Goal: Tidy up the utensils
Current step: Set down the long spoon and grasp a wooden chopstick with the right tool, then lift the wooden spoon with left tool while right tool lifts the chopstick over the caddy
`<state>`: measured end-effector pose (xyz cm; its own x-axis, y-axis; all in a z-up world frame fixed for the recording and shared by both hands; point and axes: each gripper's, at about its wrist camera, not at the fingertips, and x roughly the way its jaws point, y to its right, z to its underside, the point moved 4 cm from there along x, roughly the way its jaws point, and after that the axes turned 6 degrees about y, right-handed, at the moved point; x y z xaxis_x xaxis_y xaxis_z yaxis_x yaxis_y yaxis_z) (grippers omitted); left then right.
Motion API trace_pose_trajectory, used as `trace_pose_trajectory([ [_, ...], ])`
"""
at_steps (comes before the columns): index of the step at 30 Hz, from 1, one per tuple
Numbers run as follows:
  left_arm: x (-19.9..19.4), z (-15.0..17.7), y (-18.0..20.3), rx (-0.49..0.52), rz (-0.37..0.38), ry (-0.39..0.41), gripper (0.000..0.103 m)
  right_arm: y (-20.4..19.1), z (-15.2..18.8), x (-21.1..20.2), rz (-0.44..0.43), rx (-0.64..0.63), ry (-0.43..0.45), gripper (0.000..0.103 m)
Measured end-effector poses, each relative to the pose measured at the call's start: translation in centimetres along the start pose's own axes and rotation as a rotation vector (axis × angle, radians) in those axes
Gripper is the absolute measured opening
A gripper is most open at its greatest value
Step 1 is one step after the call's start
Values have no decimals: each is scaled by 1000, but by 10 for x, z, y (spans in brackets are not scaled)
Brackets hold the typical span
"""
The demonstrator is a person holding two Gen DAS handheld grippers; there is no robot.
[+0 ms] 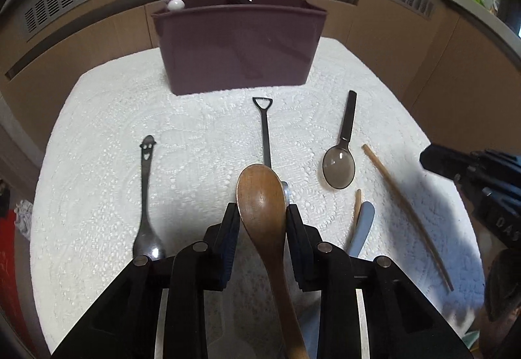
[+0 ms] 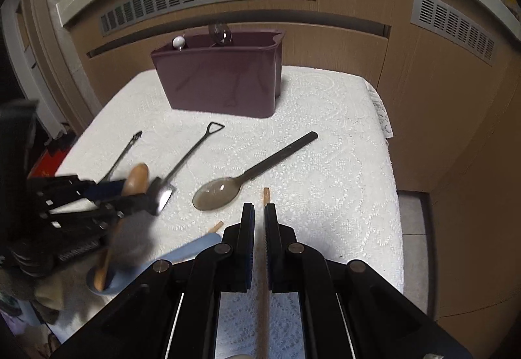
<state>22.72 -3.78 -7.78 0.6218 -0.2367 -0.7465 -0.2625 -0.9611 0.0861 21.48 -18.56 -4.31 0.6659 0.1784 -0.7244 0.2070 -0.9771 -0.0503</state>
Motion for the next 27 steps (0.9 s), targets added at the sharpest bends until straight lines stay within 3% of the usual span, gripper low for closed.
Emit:
trace_pose_trajectory([
  [5,-18,-3,-10,-23,-11,60,30,2,16,5,-28,-4,-67,19],
  [7,-28,-4,-15,-41,-4,88,30,2,24,9,-32,1,-93,30],
  [12,-37,-5,-23,-71,20,121,30,-4,33,33,-24,15,-172,29],
  [14,-36,-2,-22,-77,25,122,30,-3,35,43,9,5,-179,20],
  [15,-36,-1,-23,-80,32,124,30,-4,33,43,31,-12,-164,7],
  [16,-37,0,-23,-83,34,129,30,-5,32,43,52,-32,-168,5],
  [22,-59,-15,-25,-108,37,224,30,2,-1,10,27,16,-38,5],
  [27,-91,-59,-28,-94,52,346,30,8,-48,-32,-16,77,124,5],
])
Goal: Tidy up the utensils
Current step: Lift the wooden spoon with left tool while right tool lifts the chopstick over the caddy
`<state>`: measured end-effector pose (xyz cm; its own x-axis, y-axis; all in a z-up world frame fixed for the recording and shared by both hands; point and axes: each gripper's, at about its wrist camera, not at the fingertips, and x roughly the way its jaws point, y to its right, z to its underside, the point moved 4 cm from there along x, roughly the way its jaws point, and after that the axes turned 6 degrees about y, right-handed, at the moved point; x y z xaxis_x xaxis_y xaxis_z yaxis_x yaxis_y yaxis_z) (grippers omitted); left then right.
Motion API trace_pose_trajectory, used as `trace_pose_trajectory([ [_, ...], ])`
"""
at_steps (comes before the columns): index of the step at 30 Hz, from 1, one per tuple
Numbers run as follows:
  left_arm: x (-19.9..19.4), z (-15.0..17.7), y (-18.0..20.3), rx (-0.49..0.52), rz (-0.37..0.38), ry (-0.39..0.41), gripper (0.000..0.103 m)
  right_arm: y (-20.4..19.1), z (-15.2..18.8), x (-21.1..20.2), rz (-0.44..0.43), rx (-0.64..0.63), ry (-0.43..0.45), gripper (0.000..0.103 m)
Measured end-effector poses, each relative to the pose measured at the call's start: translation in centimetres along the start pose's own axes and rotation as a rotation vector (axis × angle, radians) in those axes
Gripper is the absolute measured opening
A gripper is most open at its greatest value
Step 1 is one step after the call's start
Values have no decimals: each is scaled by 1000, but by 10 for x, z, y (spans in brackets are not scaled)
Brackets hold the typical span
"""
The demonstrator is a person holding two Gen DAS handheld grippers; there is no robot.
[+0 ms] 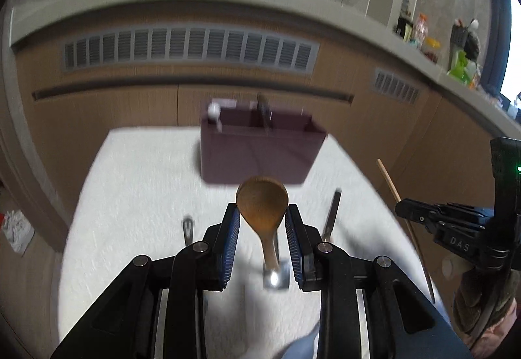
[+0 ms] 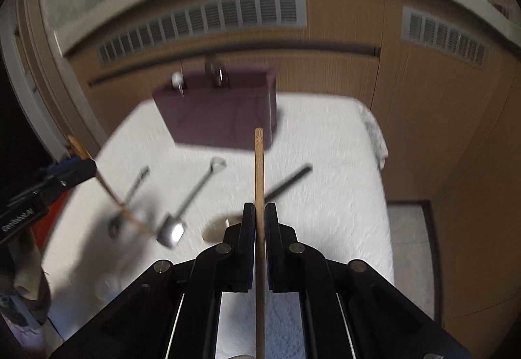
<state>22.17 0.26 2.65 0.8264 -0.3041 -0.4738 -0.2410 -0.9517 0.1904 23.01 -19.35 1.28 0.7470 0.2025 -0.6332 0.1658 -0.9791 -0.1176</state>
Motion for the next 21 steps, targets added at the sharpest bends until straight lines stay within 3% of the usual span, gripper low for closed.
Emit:
trace_pose_trajectory([
  [7,-14,-127,11,88,31,230,30,-13,-129,-48,-7,-24,306,5],
  [11,-5,-175,8,111,11,290,30,-26,-189,-54,-33,-23,451,5],
  [15,12,-195,-5,112,-14,301,30,-35,-220,-36,-57,-21,527,5],
  [21,58,-190,-26,69,-18,232,30,-46,-230,19,-35,-53,496,5],
])
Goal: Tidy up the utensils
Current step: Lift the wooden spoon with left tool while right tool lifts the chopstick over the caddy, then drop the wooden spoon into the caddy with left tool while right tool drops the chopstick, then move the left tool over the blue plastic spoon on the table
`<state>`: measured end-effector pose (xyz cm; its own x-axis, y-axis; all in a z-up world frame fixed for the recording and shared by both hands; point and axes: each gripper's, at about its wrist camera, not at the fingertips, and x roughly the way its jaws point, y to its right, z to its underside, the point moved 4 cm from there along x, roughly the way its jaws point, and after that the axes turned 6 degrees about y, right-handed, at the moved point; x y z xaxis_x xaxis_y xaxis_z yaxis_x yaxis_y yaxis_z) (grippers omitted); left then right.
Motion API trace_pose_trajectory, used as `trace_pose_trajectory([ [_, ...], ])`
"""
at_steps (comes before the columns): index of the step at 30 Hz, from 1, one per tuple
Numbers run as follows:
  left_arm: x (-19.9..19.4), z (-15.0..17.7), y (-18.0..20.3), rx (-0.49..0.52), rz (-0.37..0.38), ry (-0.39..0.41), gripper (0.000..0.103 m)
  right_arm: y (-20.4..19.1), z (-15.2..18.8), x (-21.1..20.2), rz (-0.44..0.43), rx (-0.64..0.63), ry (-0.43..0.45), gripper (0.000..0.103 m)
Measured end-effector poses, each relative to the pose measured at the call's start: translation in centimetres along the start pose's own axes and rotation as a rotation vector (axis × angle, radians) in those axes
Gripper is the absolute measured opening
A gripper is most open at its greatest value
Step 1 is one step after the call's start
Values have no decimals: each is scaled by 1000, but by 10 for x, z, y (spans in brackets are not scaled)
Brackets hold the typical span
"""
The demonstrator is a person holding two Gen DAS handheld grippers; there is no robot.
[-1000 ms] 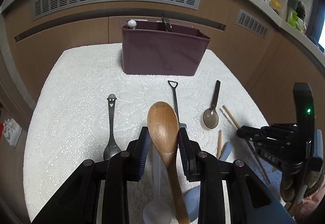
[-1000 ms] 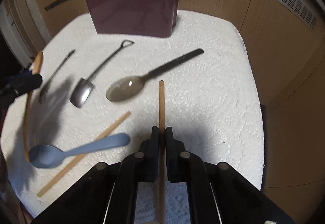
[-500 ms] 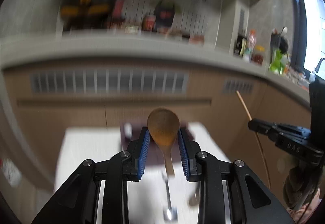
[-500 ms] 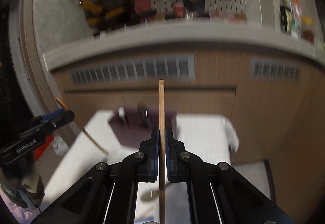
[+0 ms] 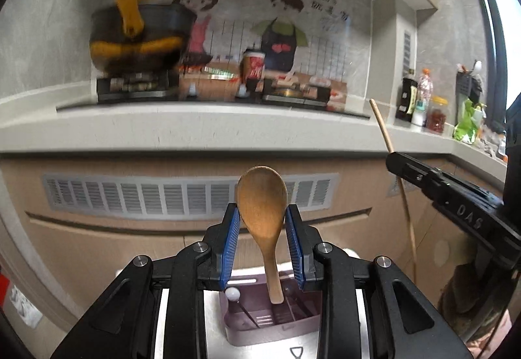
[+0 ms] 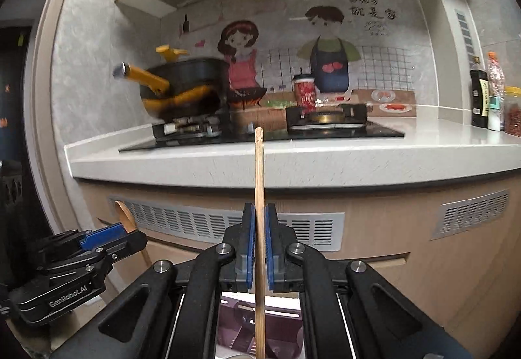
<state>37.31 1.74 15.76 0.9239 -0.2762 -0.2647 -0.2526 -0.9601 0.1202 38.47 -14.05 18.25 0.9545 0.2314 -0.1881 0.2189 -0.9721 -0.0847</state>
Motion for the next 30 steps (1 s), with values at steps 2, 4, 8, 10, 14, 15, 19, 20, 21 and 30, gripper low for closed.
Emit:
trace_pose_trajectory([
  [2,12,11,-5,-10,0,-25,30,0,12,16,6,-6,-19,5],
  [4,25,20,-9,-19,-4,-47,30,2,24,29,6,-3,-38,5],
  [8,47,35,-16,-40,-1,-87,30,6,50,50,49,-20,-39,5],
  [10,58,44,-17,-51,3,-107,31,9,61,56,65,-33,-32,6],
  [14,75,66,-16,-80,36,-173,49,17,84,66,-11,-23,-70,23],
  [15,75,71,-17,-85,34,-181,49,22,88,65,-2,-21,-89,33],
  [19,63,86,-23,-91,29,-217,49,41,100,39,49,-52,-120,55],
  [20,58,91,-24,-87,25,-228,49,46,104,30,65,-64,-131,61],
  [21,52,96,-26,-88,23,-235,49,49,107,24,78,-73,-138,70],
  [30,4,155,-40,-79,-37,-336,51,62,151,-47,163,-190,-247,92],
])
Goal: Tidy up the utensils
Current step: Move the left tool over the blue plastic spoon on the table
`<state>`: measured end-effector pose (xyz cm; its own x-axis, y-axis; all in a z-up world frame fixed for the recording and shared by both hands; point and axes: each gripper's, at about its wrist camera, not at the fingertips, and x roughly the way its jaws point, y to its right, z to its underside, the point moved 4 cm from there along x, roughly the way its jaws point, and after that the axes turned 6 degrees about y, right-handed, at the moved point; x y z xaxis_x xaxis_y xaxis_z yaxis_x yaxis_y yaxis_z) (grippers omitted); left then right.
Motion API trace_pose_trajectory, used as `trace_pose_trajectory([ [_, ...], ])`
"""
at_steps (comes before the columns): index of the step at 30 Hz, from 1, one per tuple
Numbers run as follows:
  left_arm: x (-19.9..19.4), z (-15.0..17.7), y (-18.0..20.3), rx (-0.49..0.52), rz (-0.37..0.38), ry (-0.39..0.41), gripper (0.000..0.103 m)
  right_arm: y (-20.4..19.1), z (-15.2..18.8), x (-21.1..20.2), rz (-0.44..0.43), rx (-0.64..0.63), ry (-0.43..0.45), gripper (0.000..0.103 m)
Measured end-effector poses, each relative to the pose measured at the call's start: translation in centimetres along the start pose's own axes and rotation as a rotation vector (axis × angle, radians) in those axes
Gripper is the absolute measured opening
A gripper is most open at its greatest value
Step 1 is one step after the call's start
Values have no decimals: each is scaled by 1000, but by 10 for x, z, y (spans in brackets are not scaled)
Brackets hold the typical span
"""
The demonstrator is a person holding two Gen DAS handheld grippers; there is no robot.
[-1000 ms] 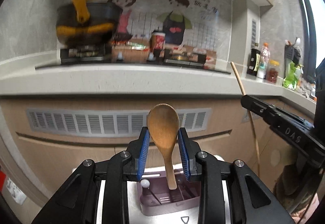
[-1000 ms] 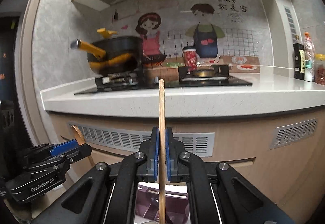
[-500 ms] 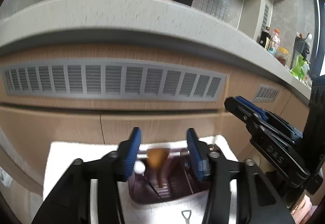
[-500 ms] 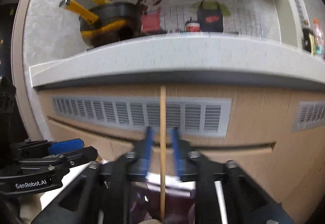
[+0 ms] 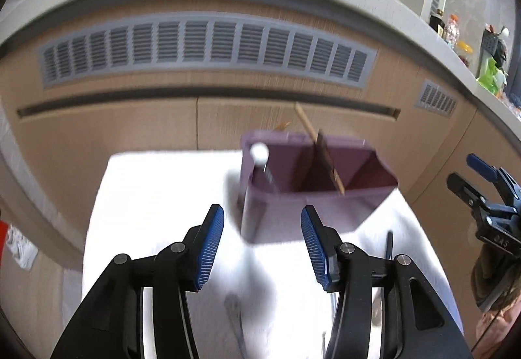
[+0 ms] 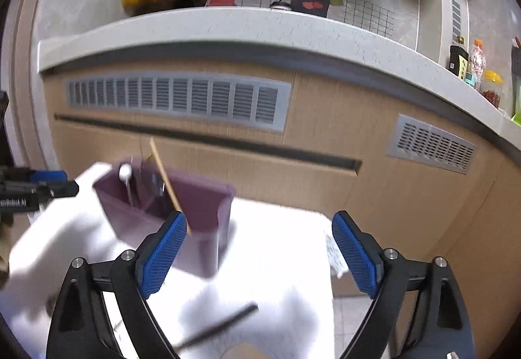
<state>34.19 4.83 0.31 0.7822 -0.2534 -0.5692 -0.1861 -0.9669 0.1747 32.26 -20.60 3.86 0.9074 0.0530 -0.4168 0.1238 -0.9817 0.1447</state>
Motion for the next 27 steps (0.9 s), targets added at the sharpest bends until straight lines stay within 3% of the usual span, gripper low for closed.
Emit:
trace_pose_trajectory([
  [4,-10,17,-4,-35,3,-31,51,-4,16,-17,-2,-13,-33,94],
  [6,-14,25,-3,-24,3,-47,55,-7,20,-23,-12,-20,-48,103],
  [15,-28,75,14,20,31,-145,55,-28,75,-45,-66,-73,-180,103],
  [18,-39,89,17,41,28,-160,57,-45,91,-57,-165,-106,-220,103],
  [23,-58,98,2,3,-19,-150,60,-96,120,-82,-440,-226,-307,103],
  [27,-72,104,-9,-36,-36,-140,60,-136,136,-94,-563,-347,-316,102],
])
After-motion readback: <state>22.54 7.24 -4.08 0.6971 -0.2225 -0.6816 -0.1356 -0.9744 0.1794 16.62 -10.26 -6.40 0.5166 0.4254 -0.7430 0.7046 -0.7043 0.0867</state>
